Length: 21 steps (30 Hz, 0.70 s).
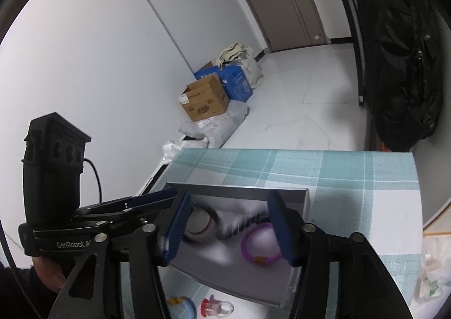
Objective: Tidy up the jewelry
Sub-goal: 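Lower both black hair ties into the white box and open both tools, then withdraw both tools from the box back over the table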
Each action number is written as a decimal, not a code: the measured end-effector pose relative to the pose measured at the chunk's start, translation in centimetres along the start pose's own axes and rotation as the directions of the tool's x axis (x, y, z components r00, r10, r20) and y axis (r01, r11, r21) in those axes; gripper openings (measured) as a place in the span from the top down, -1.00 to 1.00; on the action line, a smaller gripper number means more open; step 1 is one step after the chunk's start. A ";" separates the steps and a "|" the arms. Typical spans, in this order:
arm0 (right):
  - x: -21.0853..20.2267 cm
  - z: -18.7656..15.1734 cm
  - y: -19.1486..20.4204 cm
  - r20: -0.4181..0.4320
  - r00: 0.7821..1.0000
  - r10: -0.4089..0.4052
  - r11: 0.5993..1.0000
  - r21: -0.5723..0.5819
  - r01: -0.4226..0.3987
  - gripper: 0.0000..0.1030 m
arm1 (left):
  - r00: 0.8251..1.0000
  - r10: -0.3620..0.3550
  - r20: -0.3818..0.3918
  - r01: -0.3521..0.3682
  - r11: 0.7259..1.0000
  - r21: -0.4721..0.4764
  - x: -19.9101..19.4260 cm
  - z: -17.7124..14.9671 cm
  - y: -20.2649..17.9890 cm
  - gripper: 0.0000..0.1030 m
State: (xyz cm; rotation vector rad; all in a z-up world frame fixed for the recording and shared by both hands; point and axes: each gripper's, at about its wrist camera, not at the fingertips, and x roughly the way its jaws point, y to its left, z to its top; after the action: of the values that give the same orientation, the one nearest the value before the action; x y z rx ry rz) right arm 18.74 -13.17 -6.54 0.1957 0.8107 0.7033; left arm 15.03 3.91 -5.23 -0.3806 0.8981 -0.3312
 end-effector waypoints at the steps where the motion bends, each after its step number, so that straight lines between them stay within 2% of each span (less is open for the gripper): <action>1: -0.2 -0.1 0.0 0.010 1.000 -0.004 1.000 0.003 0.004 -0.31 | 1.000 0.004 0.004 -0.004 1.000 0.003 -0.1 -0.1 0.0 -0.26; 13: -2.3 -0.5 0.1 0.081 0.996 -0.040 0.999 0.006 0.039 -0.52 | 0.996 0.076 0.054 -0.078 0.996 0.037 -1.9 -0.9 -0.4 -0.32; 21: -4.1 -1.5 0.2 0.104 0.992 -0.077 0.997 -0.003 0.078 -0.68 | 0.975 0.179 0.129 -0.191 0.977 0.091 -3.5 -2.2 -1.8 -0.32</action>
State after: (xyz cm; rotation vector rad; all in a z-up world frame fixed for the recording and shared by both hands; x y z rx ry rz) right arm 15.61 -15.82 -5.08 0.1921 0.7124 0.6175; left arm 11.02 3.41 -3.28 -0.2174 0.7879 -0.1795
